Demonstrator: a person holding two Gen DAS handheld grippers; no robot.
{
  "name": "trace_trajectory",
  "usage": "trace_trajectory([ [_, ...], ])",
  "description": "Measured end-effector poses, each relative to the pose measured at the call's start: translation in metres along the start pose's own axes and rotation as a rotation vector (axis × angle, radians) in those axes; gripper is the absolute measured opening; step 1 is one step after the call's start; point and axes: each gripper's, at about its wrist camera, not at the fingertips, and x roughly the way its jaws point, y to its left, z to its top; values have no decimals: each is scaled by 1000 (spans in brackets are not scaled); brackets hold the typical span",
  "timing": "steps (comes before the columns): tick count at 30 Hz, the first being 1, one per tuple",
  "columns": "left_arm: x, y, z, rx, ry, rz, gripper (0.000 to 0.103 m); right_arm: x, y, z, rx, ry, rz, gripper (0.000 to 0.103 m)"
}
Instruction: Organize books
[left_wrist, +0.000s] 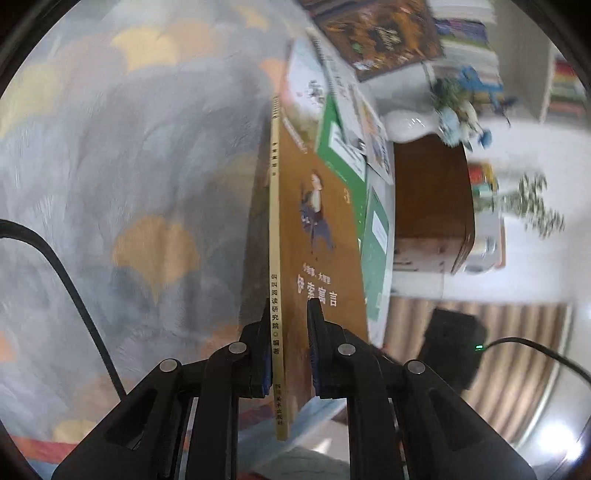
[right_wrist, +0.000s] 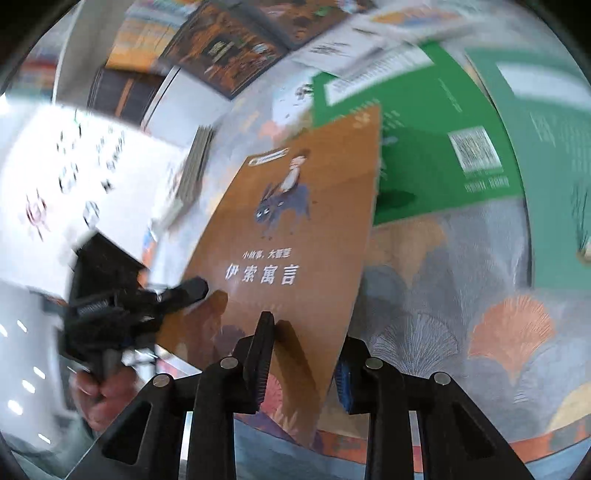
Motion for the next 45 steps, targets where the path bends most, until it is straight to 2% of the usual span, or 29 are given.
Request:
trace_trajectory([
  [4, -9, -11, 4, 95, -5, 25, 11, -5, 26, -10, -140, 0, -89, 28],
  [7, -20, -14, 4, 143, -3, 7, 11, -10, 48, -19, -237, -5, -146, 28],
  [12, -43, -7, 11, 160, -33, -36, 11, -12, 71, -16, -267, -25, -153, 28],
  [17, -90, 10, 32, 146, -122, -83, 11, 9, 121, 15, -319, -59, -145, 29],
  [22, -147, 31, 62, 160, -233, -62, 11, 47, 179, 49, -389, -79, -101, 29],
  [27, -197, 74, 101, 114, -338, -44, 11, 102, 241, 90, -457, -69, -63, 30],
  [32, -225, 115, 139, 70, -399, 8, 13, 162, 274, 128, -455, 7, -42, 31],
  [35, -233, 132, 159, 42, -418, -1, 13, 188, 283, 151, -429, 32, -35, 32],
  [40, -231, 148, 189, 42, -412, 24, 13, 217, 285, 188, -361, 52, -40, 34],
  [45, -224, 158, 212, 31, -399, 25, 16, 237, 279, 210, -311, 82, -56, 35],
])
